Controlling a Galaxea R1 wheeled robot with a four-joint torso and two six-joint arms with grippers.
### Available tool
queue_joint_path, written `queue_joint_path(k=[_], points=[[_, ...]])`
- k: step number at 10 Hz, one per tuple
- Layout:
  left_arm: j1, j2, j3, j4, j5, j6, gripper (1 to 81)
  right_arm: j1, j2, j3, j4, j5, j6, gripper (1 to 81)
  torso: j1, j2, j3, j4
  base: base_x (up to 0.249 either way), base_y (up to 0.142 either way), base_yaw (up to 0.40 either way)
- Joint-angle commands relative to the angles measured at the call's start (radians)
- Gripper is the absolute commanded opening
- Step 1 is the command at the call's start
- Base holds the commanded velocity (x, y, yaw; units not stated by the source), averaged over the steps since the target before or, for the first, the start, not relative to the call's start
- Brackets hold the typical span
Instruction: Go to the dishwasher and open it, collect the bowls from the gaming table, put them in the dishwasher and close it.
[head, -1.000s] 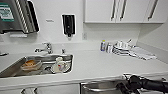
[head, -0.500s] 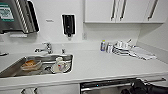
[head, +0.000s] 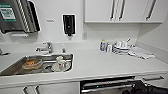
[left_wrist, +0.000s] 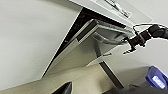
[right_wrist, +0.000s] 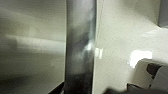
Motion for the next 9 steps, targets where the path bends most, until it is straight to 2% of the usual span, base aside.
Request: queue_joint_path(k=[1, 9], points=[[-0.066, -0.050, 0.025, 0.017, 0.011, 0.002, 81.1, 0.074, -0.038, 0.033, 0.077, -0.110, -0.008, 81.1, 0.000, 0.000, 0.000, 0.000, -0.079, 0.000, 0.000], [-0.066, -0.039, 0.025, 0.022, 0.015, 0.001, 81.1, -0.005, -0.058, 0.009, 0.014, 0.051, -0.008, 81.1, 0.000, 0.000, 0.000, 0.000, -0.077, 0.000, 0.000]])
